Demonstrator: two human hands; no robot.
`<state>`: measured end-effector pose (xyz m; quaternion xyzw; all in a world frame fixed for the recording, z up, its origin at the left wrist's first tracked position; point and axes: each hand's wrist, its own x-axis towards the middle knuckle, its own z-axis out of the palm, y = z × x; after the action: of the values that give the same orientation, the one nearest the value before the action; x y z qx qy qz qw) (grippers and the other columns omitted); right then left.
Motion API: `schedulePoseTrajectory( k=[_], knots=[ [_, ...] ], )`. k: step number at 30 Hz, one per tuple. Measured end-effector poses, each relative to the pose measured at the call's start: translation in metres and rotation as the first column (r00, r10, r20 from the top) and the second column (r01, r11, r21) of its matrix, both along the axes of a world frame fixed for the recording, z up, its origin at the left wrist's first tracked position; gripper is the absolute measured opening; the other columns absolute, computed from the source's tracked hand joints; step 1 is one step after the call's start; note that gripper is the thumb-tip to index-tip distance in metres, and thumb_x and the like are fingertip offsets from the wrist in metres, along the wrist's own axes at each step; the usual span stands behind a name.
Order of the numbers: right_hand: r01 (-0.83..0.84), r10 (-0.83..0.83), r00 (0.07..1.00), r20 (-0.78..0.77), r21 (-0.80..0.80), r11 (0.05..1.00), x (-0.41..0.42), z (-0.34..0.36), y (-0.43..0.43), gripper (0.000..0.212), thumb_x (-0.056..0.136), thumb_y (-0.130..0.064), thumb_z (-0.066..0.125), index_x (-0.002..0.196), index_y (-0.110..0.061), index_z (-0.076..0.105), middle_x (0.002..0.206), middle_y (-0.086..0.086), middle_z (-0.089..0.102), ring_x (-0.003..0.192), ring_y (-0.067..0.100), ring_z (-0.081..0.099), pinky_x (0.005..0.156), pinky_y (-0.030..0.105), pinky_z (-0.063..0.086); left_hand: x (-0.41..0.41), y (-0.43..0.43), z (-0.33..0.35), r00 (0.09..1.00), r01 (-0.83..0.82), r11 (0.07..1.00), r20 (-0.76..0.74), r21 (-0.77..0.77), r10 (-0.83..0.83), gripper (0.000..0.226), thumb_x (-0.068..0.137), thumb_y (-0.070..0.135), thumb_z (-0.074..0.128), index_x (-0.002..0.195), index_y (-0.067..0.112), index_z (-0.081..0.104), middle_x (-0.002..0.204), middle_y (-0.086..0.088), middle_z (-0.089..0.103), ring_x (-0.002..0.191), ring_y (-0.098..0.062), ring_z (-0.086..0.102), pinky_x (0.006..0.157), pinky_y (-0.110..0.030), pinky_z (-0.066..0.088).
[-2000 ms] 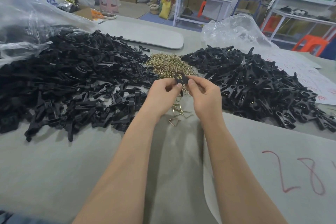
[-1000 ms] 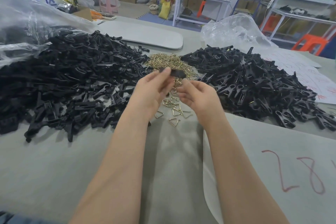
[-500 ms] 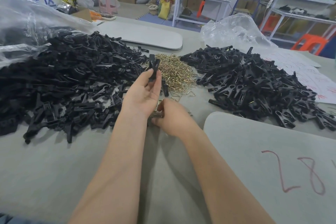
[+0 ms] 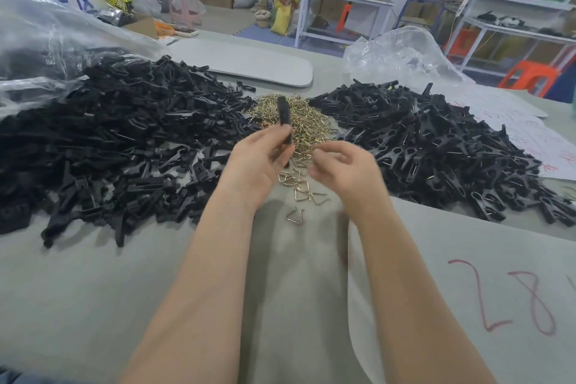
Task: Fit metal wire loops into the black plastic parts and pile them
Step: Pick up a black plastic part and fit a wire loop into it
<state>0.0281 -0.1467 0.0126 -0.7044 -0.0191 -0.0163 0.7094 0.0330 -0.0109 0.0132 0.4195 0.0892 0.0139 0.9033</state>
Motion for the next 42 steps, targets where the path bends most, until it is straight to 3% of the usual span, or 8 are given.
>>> schedulePoseTrajectory(
  k=[2,4,8,12,17,24,37,42],
  knots=[
    [0.033,-0.024,0.999,-0.042,0.222,0.974,0.003,0.005,-0.013,0.010,0.090,0.001,0.058,0.094,-0.004,0.065,0.082,0.007,0.065,0.064,0.006,0.067,0.066,0.014,0.053,0.000,-0.007,-0.005,0.992,-0.112,0.819,0.116,0.563,0.056,0.011,0.085,0.012,0.069,0.094,0.014,0.063,0.084,0.005,0.064,0.077,-0.007,0.061,0.072,-0.016,0.050],
    [0.079,-0.060,0.996,-0.070,0.309,0.948,0.005,0.006,-0.021,0.008,0.089,-0.001,0.059,0.092,-0.003,0.067,0.084,0.006,0.067,0.066,0.005,0.067,0.066,0.012,0.052,0.000,-0.014,-0.010,0.971,-0.217,0.528,0.237,0.821,0.030,0.016,0.083,0.017,0.070,0.098,0.021,0.064,0.089,0.009,0.065,0.082,-0.005,0.059,0.075,-0.017,0.047],
    [0.169,-0.168,0.985,-0.031,0.302,0.938,0.009,0.006,-0.028,0.006,0.087,-0.004,0.063,0.086,-0.005,0.068,0.074,0.003,0.067,0.061,0.005,0.065,0.063,0.012,0.051,0.001,-0.016,-0.016,0.953,-0.281,0.327,0.303,0.903,-0.018,0.018,0.084,0.016,0.069,0.101,0.020,0.067,0.100,0.002,0.061,0.083,-0.011,0.058,0.084,-0.028,0.049],
    [0.177,-0.173,0.977,0.121,-0.016,0.984,0.010,0.004,-0.031,0.005,0.089,-0.008,0.063,0.088,-0.007,0.068,0.066,0.001,0.065,0.054,0.003,0.060,0.057,0.012,0.048,0.002,-0.016,-0.019,0.931,-0.323,0.179,0.346,0.929,-0.117,0.023,0.084,0.013,0.068,0.107,0.014,0.067,0.095,0.004,0.051,0.087,-0.018,0.055,0.087,-0.038,0.049],
    [0.179,-0.127,0.978,0.168,-0.347,0.921,0.010,0.002,-0.033,0.005,0.086,-0.015,0.067,0.087,-0.011,0.068,0.065,-0.003,0.065,0.049,-0.002,0.056,0.056,0.012,0.047,0.000,-0.015,-0.019,0.910,-0.315,0.169,0.348,0.934,-0.226,0.027,0.085,0.009,0.067,0.111,0.015,0.066,0.099,0.007,0.049,0.094,-0.017,0.057,0.091,-0.039,0.049],
    [0.164,-0.086,0.981,0.175,-0.505,0.847,0.009,0.002,-0.036,0.011,0.083,-0.017,0.070,0.075,-0.022,0.064,0.065,-0.002,0.064,0.054,0.005,0.054,0.065,0.023,0.044,-0.002,-0.015,-0.018,0.891,-0.323,0.183,0.363,0.929,-0.271,0.028,0.085,0.007,0.066,0.112,0.015,0.067,0.101,0.006,0.053,0.092,-0.011,0.052,0.092,-0.035,0.047],
    [0.037,-0.027,0.999,0.026,-0.545,0.837,0.008,0.004,-0.043,0.013,0.083,-0.018,0.072,0.086,-0.009,0.063,0.056,-0.007,0.063,0.042,-0.001,0.048,0.055,0.017,0.042,-0.005,-0.014,-0.015,0.901,-0.209,0.143,0.247,0.967,-0.356,0.026,0.085,0.009,0.067,0.111,0.013,0.068,0.105,-0.001,0.058,0.095,-0.019,0.056,0.090,-0.039,0.048],
    [-0.020,0.025,1.000,0.001,-0.544,0.839,0.006,0.006,-0.046,0.023,0.081,-0.018,0.073,0.088,-0.014,0.051,0.056,-0.005,0.063,0.050,0.007,0.049,0.060,0.026,0.042,-0.008,-0.012,-0.012,0.896,-0.198,0.112,0.226,0.974,-0.382,0.026,0.084,0.011,0.069,0.110,0.014,0.068,0.102,0.000,0.058,0.093,-0.018,0.056,0.090,-0.039,0.047]
  ],
)
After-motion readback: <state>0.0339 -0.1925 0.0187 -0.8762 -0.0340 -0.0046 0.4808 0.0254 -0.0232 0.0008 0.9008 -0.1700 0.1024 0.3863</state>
